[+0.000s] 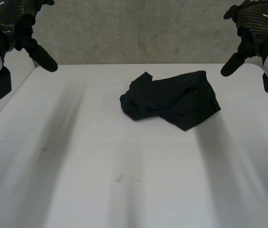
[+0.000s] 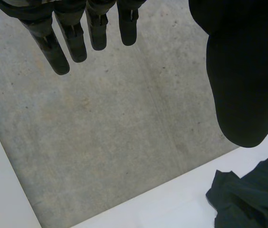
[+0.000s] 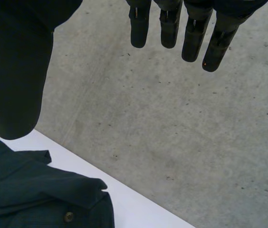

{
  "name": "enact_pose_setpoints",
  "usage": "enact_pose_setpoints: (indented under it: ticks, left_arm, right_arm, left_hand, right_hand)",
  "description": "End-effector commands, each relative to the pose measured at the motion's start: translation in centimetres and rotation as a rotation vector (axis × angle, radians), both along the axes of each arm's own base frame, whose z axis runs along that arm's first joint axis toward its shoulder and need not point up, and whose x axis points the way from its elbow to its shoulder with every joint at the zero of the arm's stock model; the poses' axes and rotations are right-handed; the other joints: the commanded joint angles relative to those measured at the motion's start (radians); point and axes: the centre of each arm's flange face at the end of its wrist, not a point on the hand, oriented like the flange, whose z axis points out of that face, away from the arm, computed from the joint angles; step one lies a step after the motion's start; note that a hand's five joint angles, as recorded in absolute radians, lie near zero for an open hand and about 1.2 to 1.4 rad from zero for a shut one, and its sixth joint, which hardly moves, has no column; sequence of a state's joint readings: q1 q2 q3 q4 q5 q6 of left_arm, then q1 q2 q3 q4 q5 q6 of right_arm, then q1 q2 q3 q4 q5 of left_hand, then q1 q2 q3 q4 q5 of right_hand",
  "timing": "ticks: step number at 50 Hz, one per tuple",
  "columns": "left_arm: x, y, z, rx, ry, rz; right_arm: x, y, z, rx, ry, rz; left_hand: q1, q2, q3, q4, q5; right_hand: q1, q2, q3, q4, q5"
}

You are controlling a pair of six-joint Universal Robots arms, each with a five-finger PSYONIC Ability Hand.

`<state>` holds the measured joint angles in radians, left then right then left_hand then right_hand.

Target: Fold the shorts.

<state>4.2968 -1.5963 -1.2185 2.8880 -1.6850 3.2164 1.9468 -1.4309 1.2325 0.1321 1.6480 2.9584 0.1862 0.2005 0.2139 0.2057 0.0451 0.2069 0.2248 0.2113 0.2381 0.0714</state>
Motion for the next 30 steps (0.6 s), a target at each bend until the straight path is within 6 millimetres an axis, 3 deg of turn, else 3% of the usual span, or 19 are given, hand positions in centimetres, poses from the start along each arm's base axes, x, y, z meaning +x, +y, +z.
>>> enact_pose_setpoints:
  ticks: [1, 2, 5, 6, 9, 13, 21, 27, 28, 30]
  left_arm:
    - [-0.3, -0.4, -0.8, -0.003, -0.004, -0.008]
    - [-0.4, -0.5, -0.9, -0.009, -0.002, -0.008]
    - [-0.7, -1.1, -1.6, -0.022, 0.002, -0.011]
    - [-0.8, -1.2, -1.9, -0.022, 0.002, -0.013]
    - [-1.3, -1.6, -2.9, -0.021, 0.001, -0.025]
    - [-1.7, -2.5, -4.4, -0.014, -0.002, -0.025]
    - [-2.6, -3.8, -6.7, 0.022, -0.018, -0.031]
    - [-2.8, -4.3, -7.8, 0.047, -0.031, -0.030]
    - [-2.8, -4.4, -7.8, 0.047, -0.031, -0.030]
    - [-2.8, -4.4, -8.0, 0.051, -0.033, -0.030]
  right_arm:
    - [-0.8, -4.2, -2.8, 0.058, -0.036, 0.009]
    - [-2.1, -6.3, -3.7, 0.089, -0.076, -0.022]
    - [-3.2, -9.2, -5.8, 0.153, -0.154, -0.043]
    - [-3.2, -10.9, -7.6, 0.202, -0.202, -0.035]
    - [-2.8, -13.1, -10.2, 0.257, -0.254, -0.015]
    - [-2.2, -16.6, -15.2, 0.326, -0.266, -0.009]
    - [-1.3, -19.5, -21.2, 0.411, -0.262, -0.008]
    - [-0.3, -20.1, -23.4, 0.454, -0.345, 0.027]
    - [0.4, -19.8, -23.7, 0.472, -0.355, 0.067]
    - [1.3, -19.4, -23.7, 0.483, -0.355, 0.121]
  left_hand:
    - [-0.011, -0.025, -0.039, -0.030, -0.044]
    - [-0.008, -0.022, -0.036, -0.027, -0.041]
    - [-0.008, -0.022, -0.036, -0.027, -0.041]
    - [-0.008, -0.022, -0.036, -0.027, -0.041]
    - [-0.008, -0.022, -0.036, -0.027, -0.041]
    - [-0.008, -0.022, -0.036, -0.027, -0.041]
    - [-0.005, -0.019, -0.033, -0.024, -0.038]
    - [-0.005, -0.019, -0.033, -0.024, -0.038]
    - [-0.005, -0.019, -0.033, -0.024, -0.038]
    - [-0.005, -0.019, -0.033, -0.024, -0.038]
  right_hand:
    - [-0.032, -0.050, -0.037, -0.064, -0.071]
    - [-0.032, -0.050, -0.037, -0.064, -0.071]
    - [-0.032, -0.050, -0.037, -0.064, -0.071]
    - [-0.032, -0.050, -0.037, -0.064, -0.071]
    - [-0.032, -0.050, -0.037, -0.064, -0.071]
    - [-0.032, -0.050, -0.037, -0.064, -0.071]
    - [-0.032, -0.050, -0.037, -0.064, -0.071]
    - [0.015, -0.003, 0.011, -0.016, -0.024]
    - [0.356, 0.338, 0.352, 0.325, 0.317]
    - [0.786, 0.768, 0.781, 0.755, 0.747]
